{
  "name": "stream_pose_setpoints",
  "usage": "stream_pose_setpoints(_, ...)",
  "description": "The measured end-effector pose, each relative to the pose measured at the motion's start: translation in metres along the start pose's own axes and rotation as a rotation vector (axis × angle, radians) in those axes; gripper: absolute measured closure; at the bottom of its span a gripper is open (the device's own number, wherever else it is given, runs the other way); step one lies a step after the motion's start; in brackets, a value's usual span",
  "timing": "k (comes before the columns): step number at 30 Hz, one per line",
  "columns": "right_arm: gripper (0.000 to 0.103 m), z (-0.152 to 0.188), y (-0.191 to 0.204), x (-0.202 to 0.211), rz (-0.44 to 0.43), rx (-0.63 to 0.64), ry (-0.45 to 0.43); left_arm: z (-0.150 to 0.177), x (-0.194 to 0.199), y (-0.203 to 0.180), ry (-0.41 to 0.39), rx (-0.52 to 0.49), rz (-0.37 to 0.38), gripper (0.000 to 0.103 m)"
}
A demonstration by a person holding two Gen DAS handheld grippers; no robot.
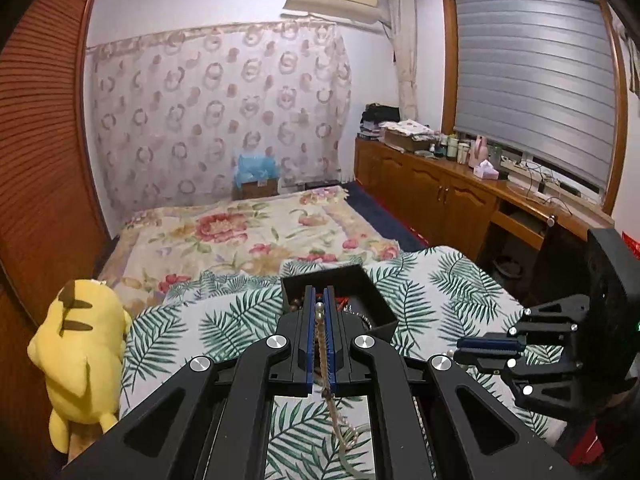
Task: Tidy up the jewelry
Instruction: 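Lift both pearl strands and carry them toward the black box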
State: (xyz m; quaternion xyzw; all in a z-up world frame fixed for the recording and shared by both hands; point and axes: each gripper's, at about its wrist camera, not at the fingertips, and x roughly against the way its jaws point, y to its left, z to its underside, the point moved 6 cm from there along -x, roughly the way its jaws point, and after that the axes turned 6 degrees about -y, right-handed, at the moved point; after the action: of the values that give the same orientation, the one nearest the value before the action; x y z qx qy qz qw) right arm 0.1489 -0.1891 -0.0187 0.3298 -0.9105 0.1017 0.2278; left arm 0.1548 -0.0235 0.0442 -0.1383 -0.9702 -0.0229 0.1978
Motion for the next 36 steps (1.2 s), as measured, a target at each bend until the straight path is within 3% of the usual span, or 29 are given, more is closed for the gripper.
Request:
stream_pose_setpoints(10, 0.094, -0.042, -0.021, 0.014, 0.031, 0.013, -0.077, -0.03, -0.003, -0.012, -0.054, -0.016, 0.031, 0.099)
stream_pose_setpoints(36, 0.094, -0.134, -0.06, 0.013, 0.007, 0.037, -0.166, -0.097, -0.049, 0.005, -0.056, 0.014, 0.047, 0.1)
